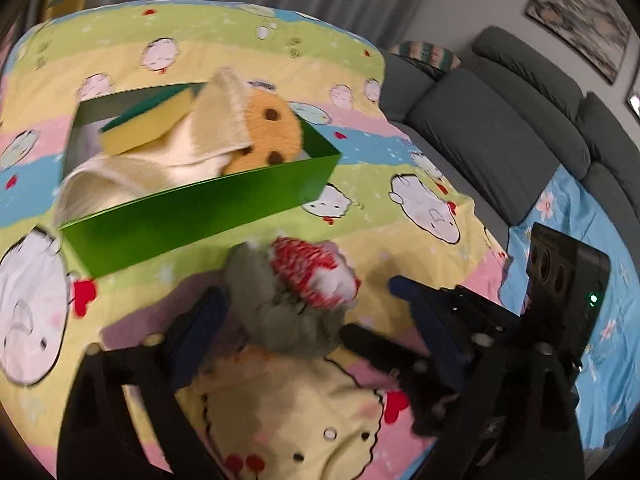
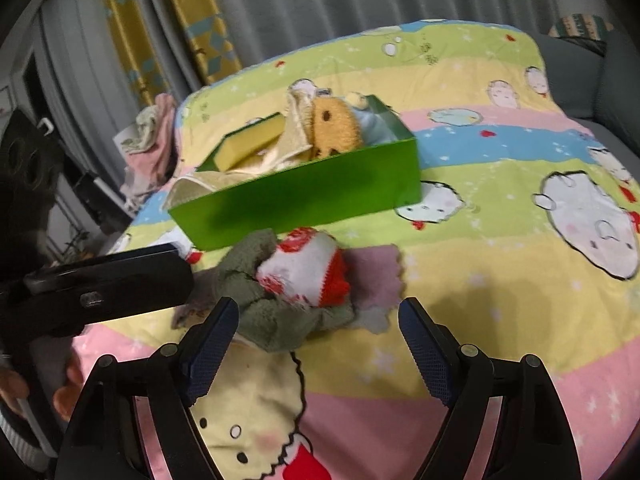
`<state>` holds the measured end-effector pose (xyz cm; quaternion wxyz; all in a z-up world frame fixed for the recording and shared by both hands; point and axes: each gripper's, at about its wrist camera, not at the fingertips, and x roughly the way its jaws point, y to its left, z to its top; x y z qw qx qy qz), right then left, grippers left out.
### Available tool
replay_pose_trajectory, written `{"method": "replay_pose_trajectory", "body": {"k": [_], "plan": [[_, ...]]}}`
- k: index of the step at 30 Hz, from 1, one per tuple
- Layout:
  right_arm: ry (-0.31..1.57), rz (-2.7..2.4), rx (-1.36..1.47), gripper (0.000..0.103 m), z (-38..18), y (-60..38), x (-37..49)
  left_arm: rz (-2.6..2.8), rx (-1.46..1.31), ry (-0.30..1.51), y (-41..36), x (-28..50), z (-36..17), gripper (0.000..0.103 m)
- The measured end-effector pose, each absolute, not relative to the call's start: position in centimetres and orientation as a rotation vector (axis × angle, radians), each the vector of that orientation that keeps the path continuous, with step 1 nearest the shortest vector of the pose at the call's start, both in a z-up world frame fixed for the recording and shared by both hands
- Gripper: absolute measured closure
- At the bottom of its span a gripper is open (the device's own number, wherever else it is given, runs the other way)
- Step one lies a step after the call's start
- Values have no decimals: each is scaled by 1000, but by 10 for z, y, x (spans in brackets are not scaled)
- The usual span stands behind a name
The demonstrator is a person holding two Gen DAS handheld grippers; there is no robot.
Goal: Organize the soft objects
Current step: 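Grasp the red-and-white sock bundle with the right gripper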
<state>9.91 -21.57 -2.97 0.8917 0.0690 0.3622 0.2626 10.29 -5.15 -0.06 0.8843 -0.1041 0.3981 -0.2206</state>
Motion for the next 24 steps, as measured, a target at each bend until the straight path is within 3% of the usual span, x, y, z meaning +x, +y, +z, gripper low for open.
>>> {"method": "replay_pose_trajectory", "body": {"k": [13, 18, 24], "plan": [[770, 646, 196, 32, -43, -210, 131, -517, -167, 888, -83, 135, -18, 38], [807, 688, 204, 53, -48, -203, 141, -477, -167, 937, -84, 147, -26, 54], [789, 686, 184, 61, -46, -200, 138, -466, -187, 943, -80, 149, -28, 56]]}}
